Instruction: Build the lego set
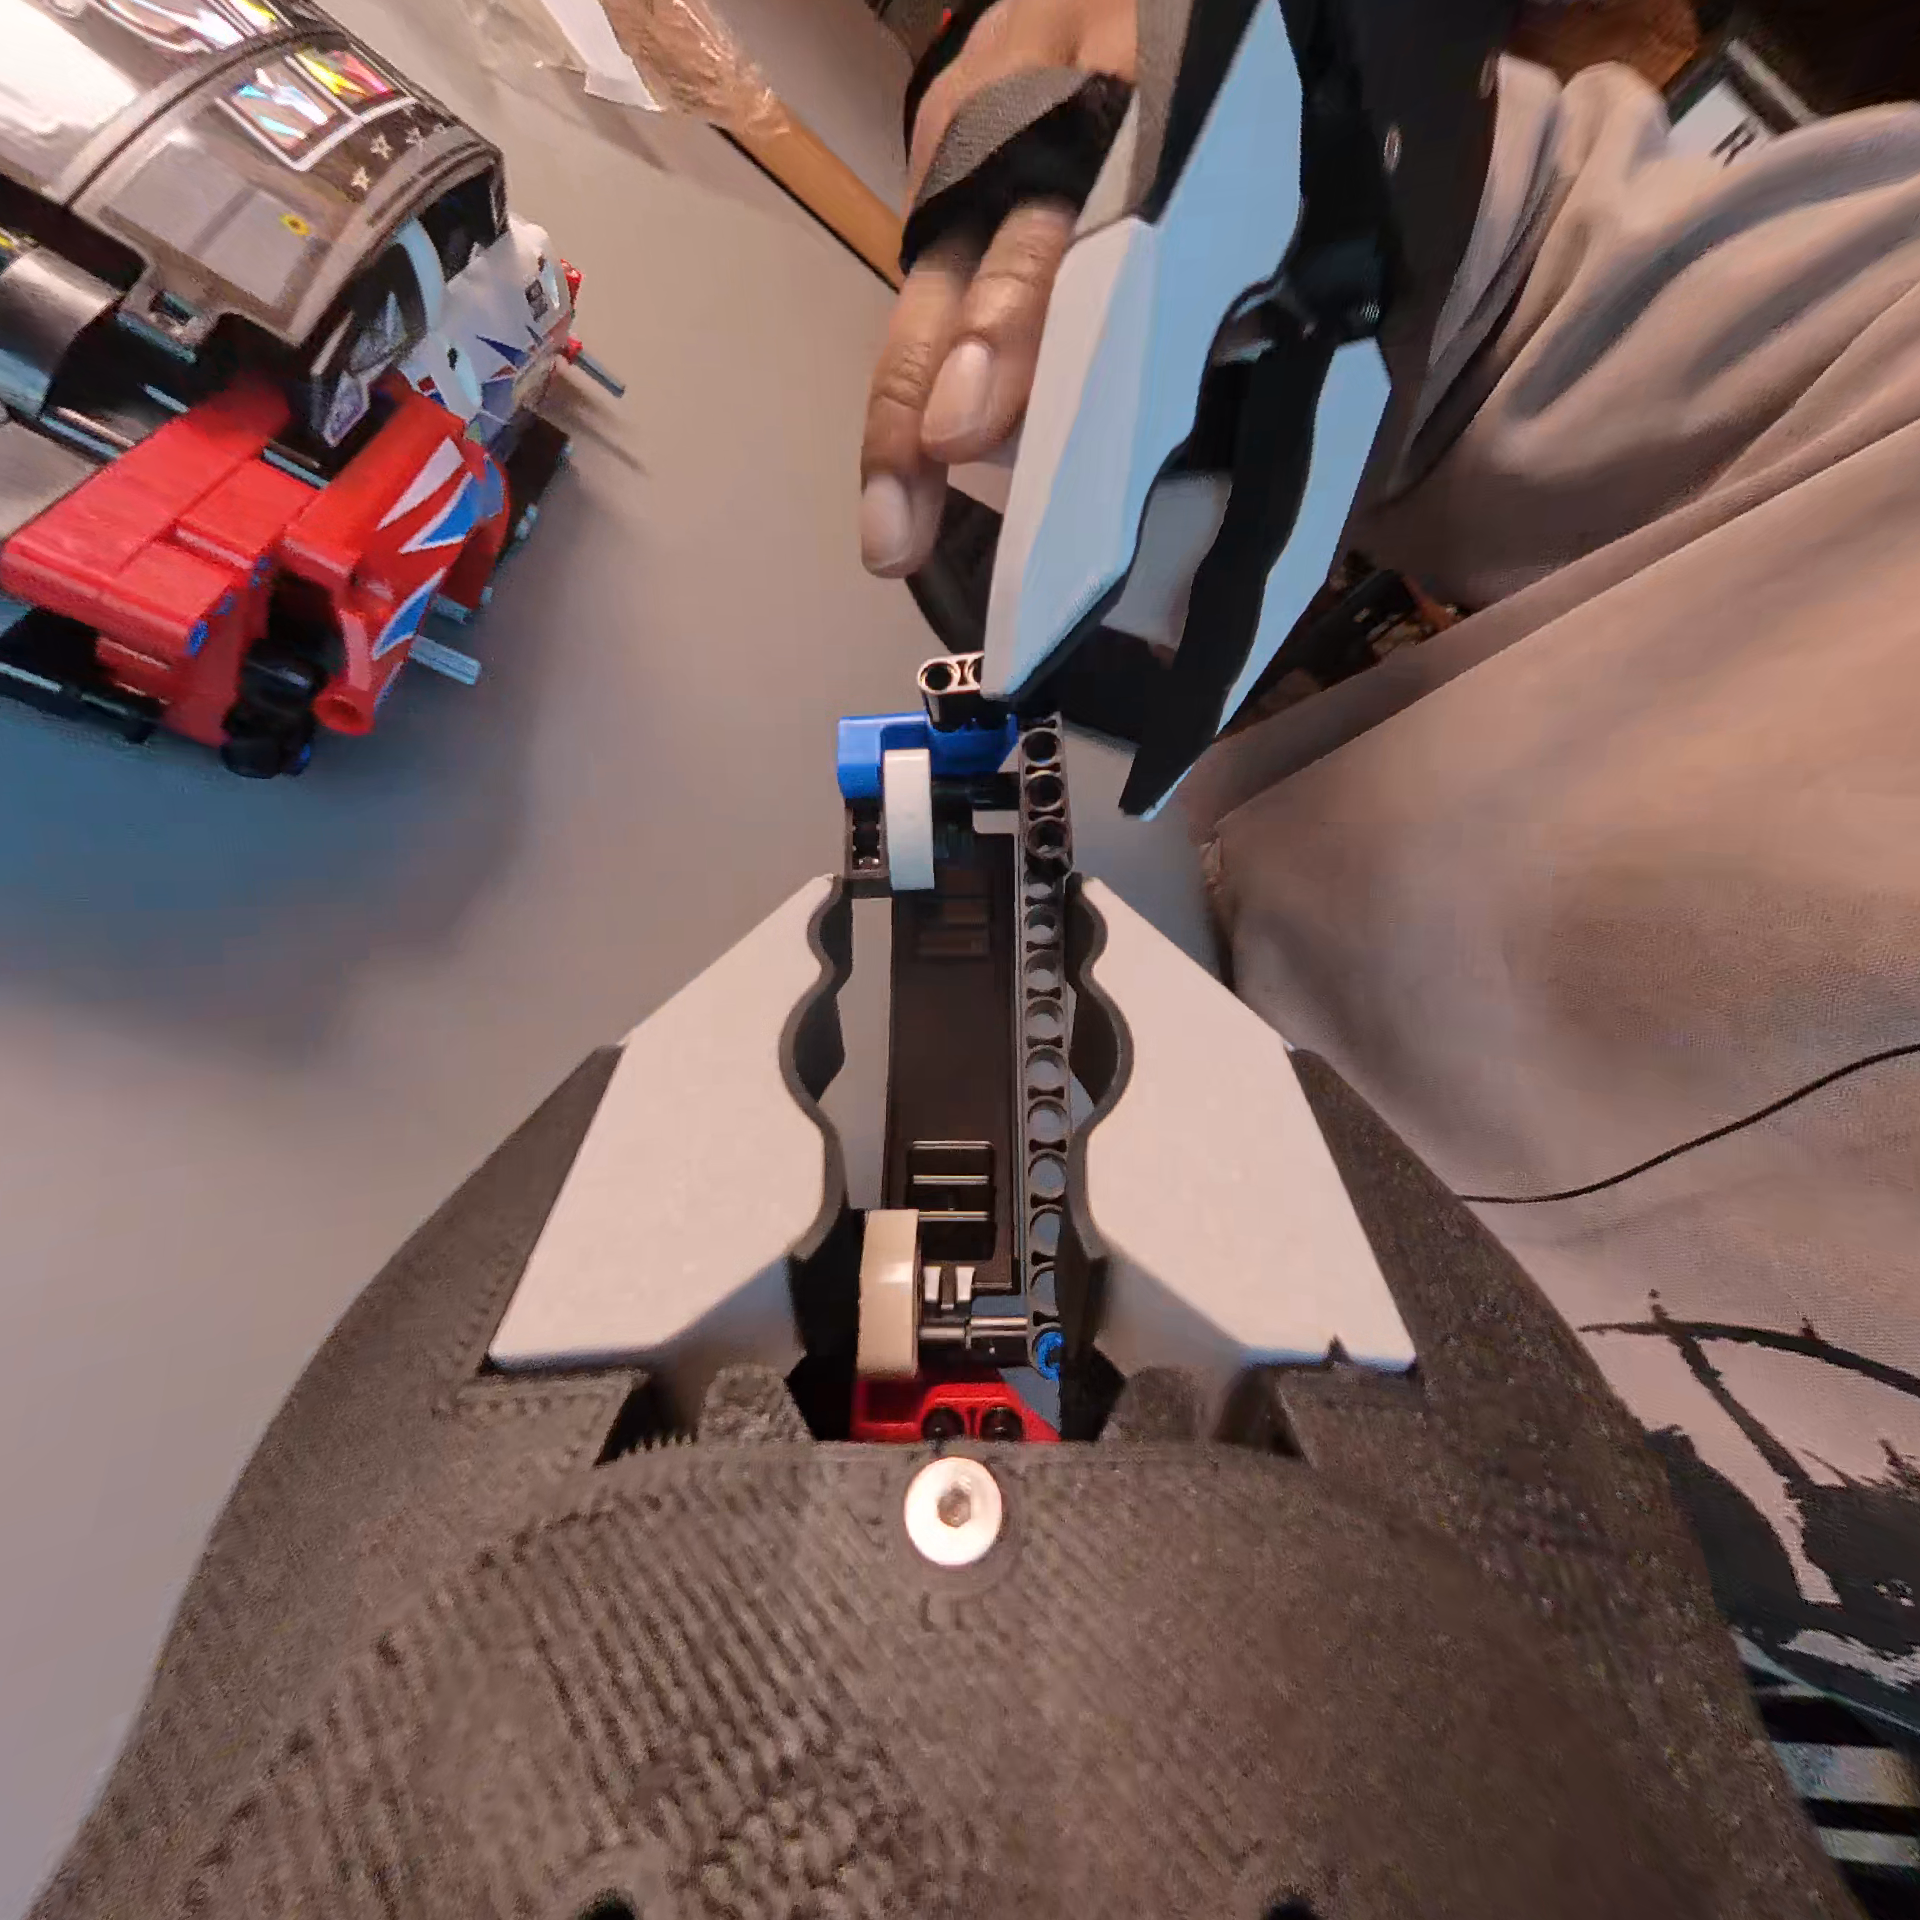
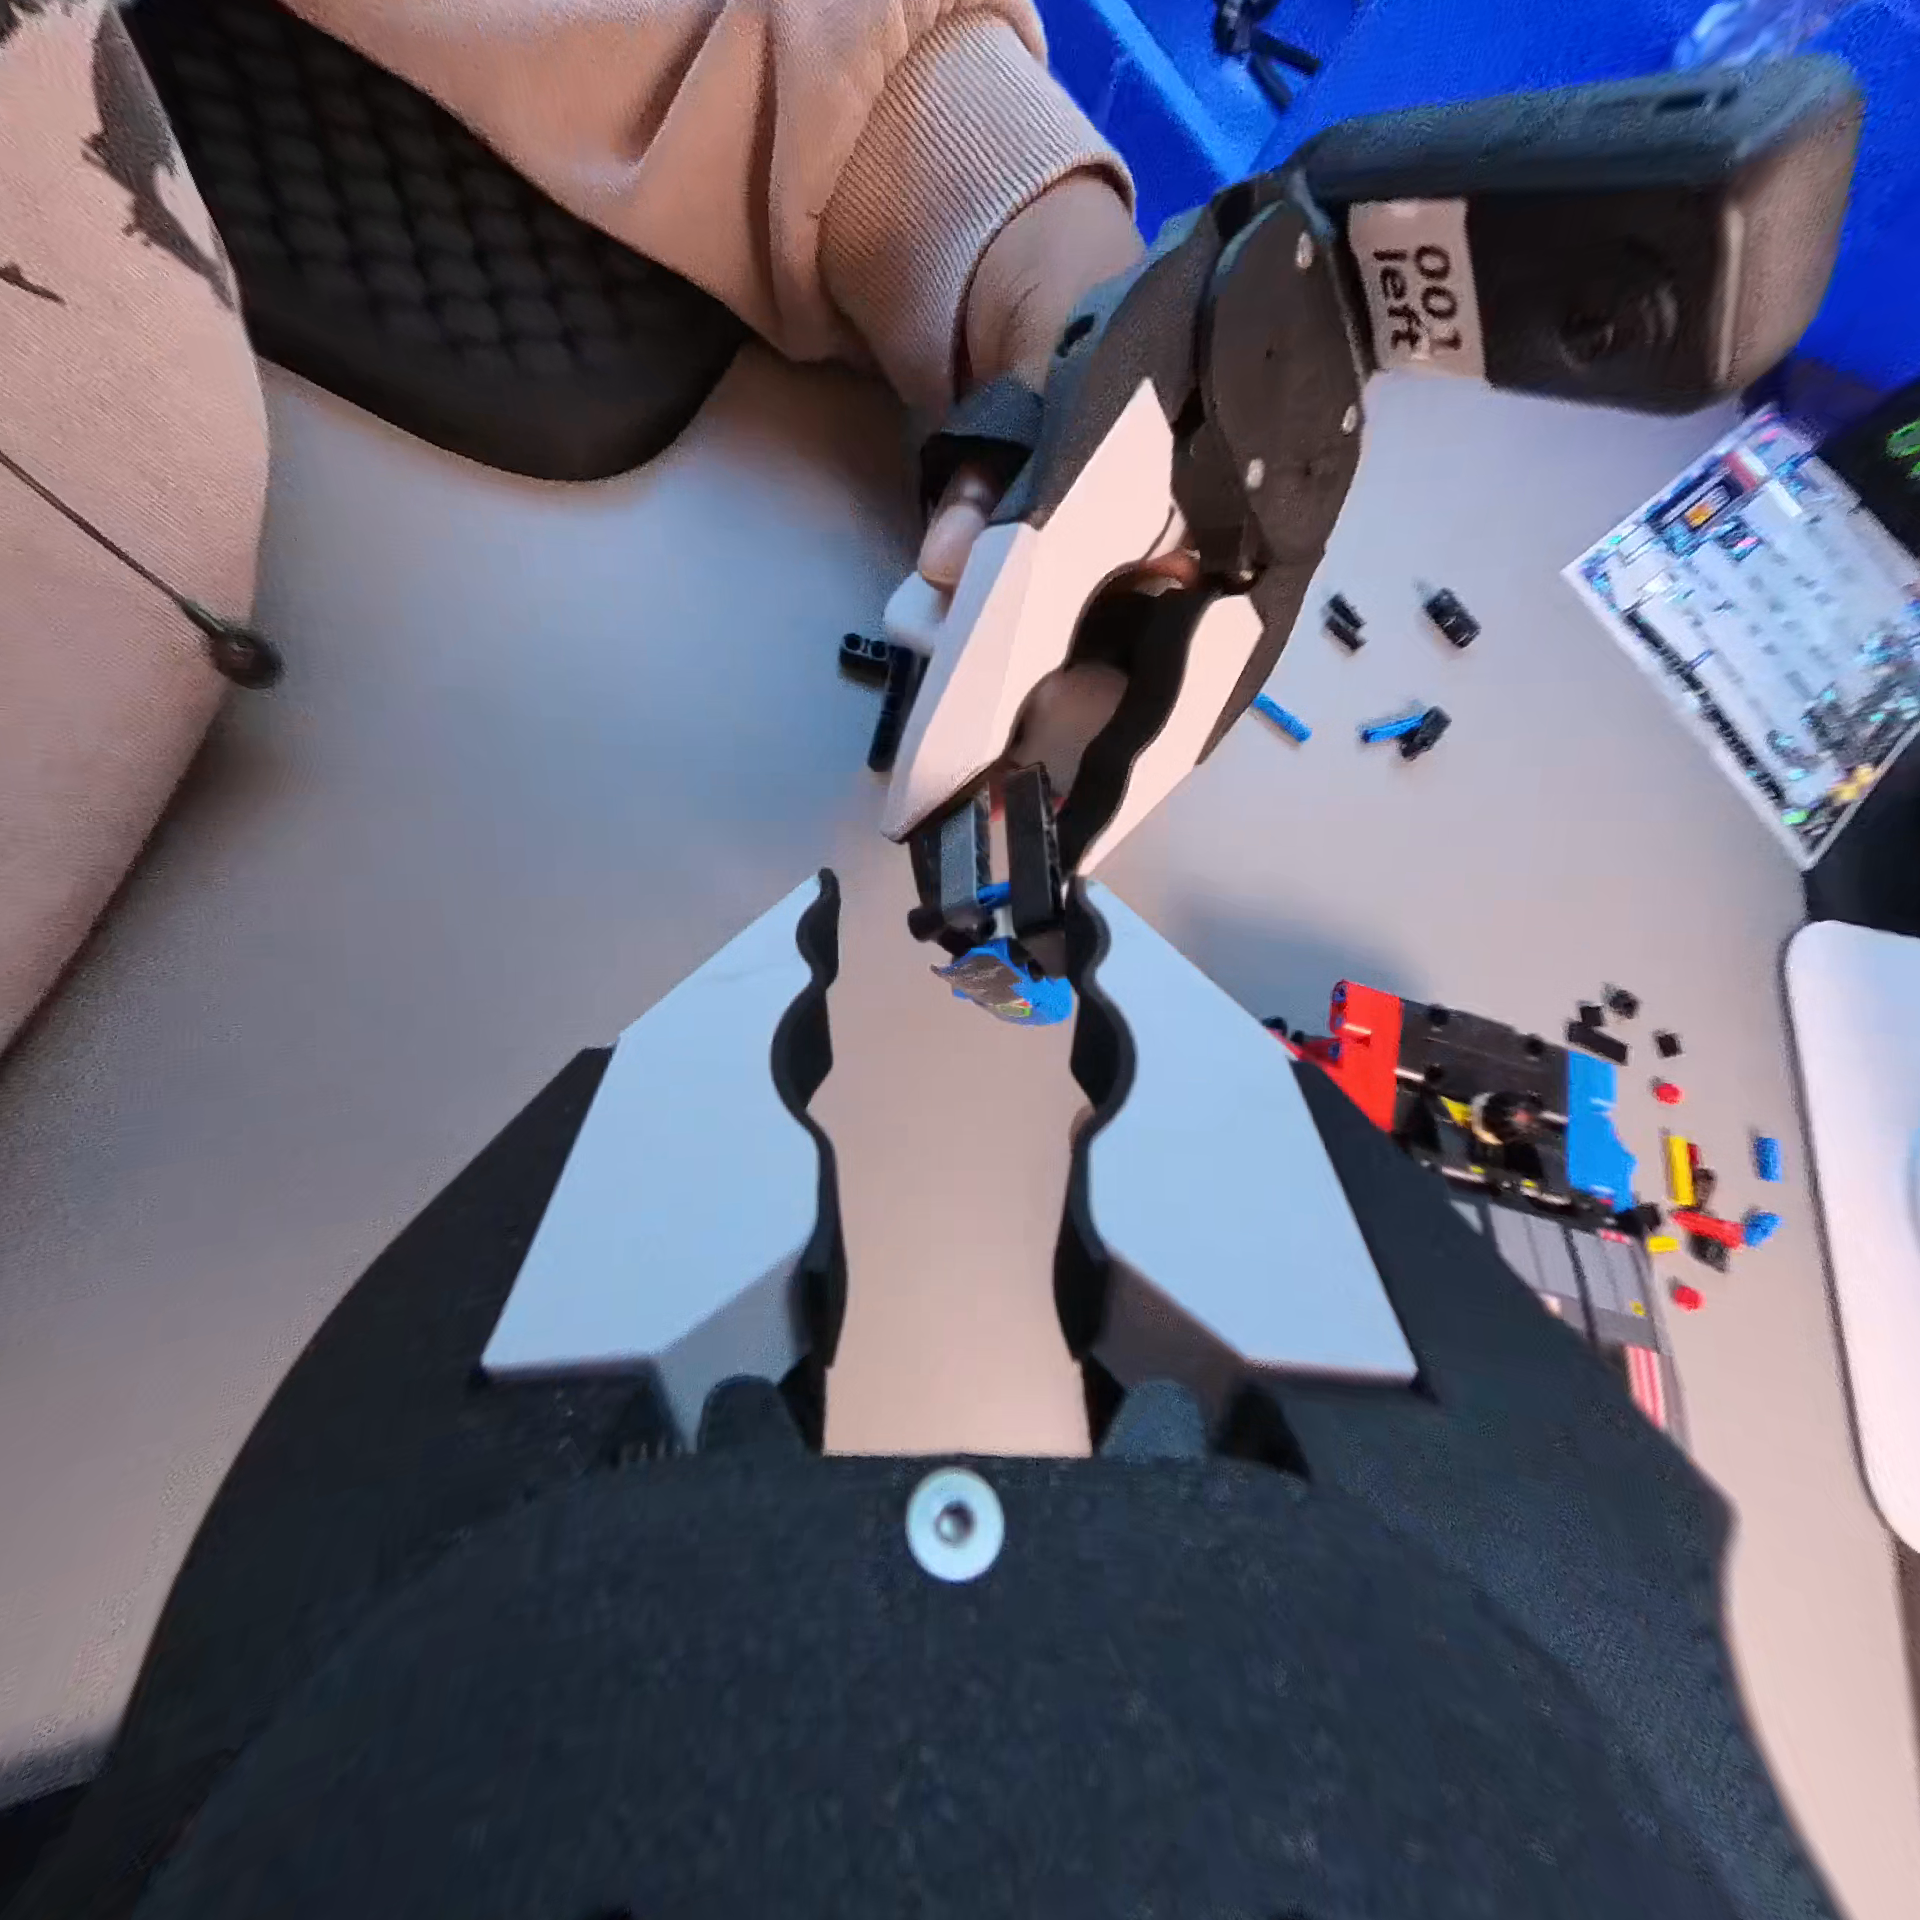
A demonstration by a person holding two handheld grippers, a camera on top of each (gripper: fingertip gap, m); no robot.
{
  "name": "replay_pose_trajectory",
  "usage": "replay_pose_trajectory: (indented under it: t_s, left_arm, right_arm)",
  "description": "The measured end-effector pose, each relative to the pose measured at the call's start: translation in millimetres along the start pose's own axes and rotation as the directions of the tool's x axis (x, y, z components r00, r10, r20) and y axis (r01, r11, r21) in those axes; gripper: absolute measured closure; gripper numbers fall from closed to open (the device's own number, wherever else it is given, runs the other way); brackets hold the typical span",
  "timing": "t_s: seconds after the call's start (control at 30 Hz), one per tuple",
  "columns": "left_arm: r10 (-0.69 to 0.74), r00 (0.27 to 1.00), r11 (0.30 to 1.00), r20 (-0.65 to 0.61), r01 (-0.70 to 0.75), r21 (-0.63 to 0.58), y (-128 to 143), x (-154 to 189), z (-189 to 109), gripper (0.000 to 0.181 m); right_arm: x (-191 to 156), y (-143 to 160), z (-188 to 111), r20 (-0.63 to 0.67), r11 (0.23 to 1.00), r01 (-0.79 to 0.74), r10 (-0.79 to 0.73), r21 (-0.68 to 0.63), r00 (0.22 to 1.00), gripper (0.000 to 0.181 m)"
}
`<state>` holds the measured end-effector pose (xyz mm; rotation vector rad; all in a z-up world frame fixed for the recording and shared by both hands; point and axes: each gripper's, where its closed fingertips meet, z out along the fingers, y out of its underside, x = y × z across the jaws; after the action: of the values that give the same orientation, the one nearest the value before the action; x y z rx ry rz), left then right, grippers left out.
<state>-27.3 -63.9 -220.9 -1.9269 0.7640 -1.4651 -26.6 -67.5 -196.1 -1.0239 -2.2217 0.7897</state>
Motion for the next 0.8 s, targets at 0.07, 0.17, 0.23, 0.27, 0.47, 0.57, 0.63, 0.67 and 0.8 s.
replay_pose_trajectory:
  t_s: [0.07, 0.17, 0.23, 0.27, 0.47, 0.57, 0.63, 0.67, 0.8]
  left_arm:
    - [-0.041, 0.998, 0.999, -0.044, 0.042, 0.019, -2.0, 4.6, 0.7, 0.143]
    - [-0.098, 0.989, 0.994, -0.115, 0.102, 0.031, -4.2, 13.1, 3.1, 0.143]
    - [-0.132, 0.98, 0.99, -0.149, 0.138, 0.033, -4.1, 16.9, 4.5, 0.143]
    - [-0.15, 0.974, 0.987, -0.167, 0.158, 0.037, -4.0, 18.8, 4.5, 0.143]
    - [-0.227, 0.941, 0.971, -0.253, 0.238, 0.014, 0.0, 30.1, 6.6, 0.142]
    - [-0.249, 0.927, 0.966, -0.281, 0.259, -0.002, 0.7, 34.2, 8.5, 0.142]
    - [-0.259, 0.917, 0.963, -0.303, 0.269, -0.011, 0.8, 37.6, 9.2, 0.143]
    - [-0.264, 0.911, 0.962, -0.317, 0.274, -0.016, 1.1, 39.5, 9.5, 0.143]
    - [-0.299, 0.881, 0.95, -0.367, 0.31, -0.029, 0.9, 44.5, 9.6, 0.143]
  right_arm:
    - [2.2, -1.3, 1.1, -0.082, 0.997, 0.074, -0.074, 0.002, 0.994, 0.139]
    - [3.9, -2.9, 3.8, -0.137, 0.988, 0.156, -0.155, -0.008, 0.978, 0.142]
    - [2.8, -3.3, 4.3, -0.138, 0.981, 0.195, -0.196, -0.021, 0.971, 0.147]
    - [1.8, -4.5, 3.6, -0.133, 0.979, 0.203, -0.204, -0.019, 0.97, 0.147]
    - [-8.0, -9.8, 1.5, -0.082, 0.978, 0.21, -0.21, -0.009, 0.974, 0.151]
    - [-11.2, -11.3, -0.6, -0.048, 0.982, 0.189, -0.189, 0.004, 0.981, 0.151]
    - [-13.2, -13.5, -2.0, -0.025, 0.986, 0.168, -0.168, 0.016, 0.985, 0.151]
    - [-14.8, -14.8, -2.6, -0.009, 0.988, 0.154, -0.154, 0.029, 0.988, 0.151]
    - [-20.0, -18.4, -4.1, 0.046, 0.995, 0.075, -0.078, 0.068, 0.996, 0.158]
